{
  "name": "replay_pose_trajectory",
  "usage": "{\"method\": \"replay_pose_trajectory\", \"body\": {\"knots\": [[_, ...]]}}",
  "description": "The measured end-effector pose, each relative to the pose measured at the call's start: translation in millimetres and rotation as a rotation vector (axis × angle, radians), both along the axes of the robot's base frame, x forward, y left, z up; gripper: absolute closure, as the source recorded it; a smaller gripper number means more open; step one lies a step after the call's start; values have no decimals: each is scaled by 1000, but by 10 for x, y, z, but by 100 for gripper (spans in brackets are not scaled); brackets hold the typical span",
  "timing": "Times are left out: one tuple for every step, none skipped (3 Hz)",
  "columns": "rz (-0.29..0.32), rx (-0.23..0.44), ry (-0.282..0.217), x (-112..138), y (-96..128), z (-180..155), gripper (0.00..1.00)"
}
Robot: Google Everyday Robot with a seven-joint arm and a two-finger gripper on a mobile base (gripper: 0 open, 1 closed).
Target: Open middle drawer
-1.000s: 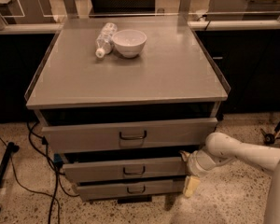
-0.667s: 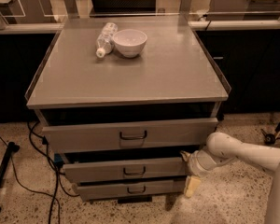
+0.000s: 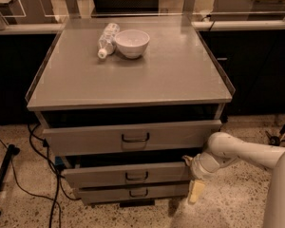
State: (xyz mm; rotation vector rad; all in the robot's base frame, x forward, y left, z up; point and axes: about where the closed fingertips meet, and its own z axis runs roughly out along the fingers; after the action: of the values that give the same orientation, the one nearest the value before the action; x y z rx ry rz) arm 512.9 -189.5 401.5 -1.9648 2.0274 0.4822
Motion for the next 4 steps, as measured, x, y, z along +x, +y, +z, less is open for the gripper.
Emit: {"method": "replay_pose_trajectory", "body": {"knots": [[23, -18, 67, -154, 15, 27, 0], [23, -18, 67, -154, 15, 40, 0], [46, -40, 143, -397, 16, 123, 0], [66, -68, 225, -661, -15, 237, 0]]}}
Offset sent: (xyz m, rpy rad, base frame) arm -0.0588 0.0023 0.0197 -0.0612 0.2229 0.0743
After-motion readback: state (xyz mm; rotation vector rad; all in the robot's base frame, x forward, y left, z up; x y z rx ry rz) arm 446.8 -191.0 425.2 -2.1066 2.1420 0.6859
